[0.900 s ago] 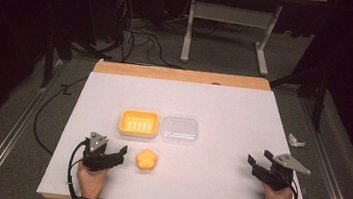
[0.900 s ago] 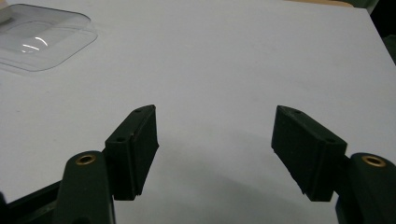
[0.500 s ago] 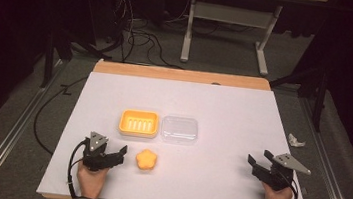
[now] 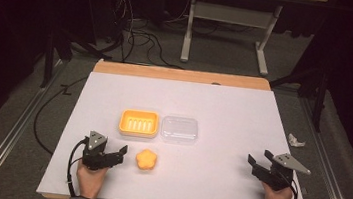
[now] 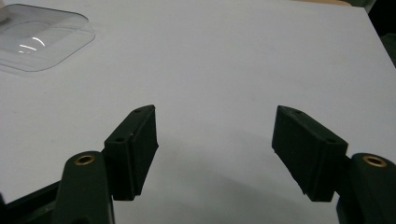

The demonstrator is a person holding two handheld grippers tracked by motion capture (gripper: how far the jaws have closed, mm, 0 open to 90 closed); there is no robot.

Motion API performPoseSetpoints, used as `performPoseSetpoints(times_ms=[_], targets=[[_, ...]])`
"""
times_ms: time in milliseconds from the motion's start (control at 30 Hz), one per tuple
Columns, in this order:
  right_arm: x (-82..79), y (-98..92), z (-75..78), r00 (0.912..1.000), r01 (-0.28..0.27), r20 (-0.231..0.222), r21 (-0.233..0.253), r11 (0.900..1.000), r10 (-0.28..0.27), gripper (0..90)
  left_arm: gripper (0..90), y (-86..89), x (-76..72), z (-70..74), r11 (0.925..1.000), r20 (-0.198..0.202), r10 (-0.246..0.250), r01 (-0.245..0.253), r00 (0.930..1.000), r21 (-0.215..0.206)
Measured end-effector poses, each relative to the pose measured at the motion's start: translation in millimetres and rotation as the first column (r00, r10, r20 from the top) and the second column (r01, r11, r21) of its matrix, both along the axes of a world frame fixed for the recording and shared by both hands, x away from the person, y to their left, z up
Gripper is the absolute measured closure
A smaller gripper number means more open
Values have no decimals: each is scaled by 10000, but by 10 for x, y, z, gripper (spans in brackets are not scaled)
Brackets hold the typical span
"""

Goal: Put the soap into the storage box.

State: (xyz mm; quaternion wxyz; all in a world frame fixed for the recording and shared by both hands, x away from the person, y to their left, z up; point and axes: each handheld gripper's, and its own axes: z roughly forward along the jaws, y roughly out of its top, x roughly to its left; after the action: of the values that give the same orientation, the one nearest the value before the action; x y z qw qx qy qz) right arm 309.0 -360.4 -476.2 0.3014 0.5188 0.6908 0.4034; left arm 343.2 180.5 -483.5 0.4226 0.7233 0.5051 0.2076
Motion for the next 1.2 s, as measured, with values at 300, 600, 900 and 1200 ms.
performPoseSetpoints(times_ms=[300,600,900,1200], targets=[[-10,-3,2,10000,37,58,69,10000,-37,317,175,-32,-2,17,9999,-137,-115,115,9998,-22],[-11,-3,2,10000,42,63,77,10000,-42,317,182,-60,-28,109,9994,-94,-343,343,9994,-1],[-14,-3,1,9999,21,137,42,10000,-21,317,176,-123,-56,173,9976,-287,-686,682,9972,-145],[-11,1,1,10000,29,67,45,10000,-30,318,148,-260,-122,287,9900,-91,-1409,1408,9900,-119]])
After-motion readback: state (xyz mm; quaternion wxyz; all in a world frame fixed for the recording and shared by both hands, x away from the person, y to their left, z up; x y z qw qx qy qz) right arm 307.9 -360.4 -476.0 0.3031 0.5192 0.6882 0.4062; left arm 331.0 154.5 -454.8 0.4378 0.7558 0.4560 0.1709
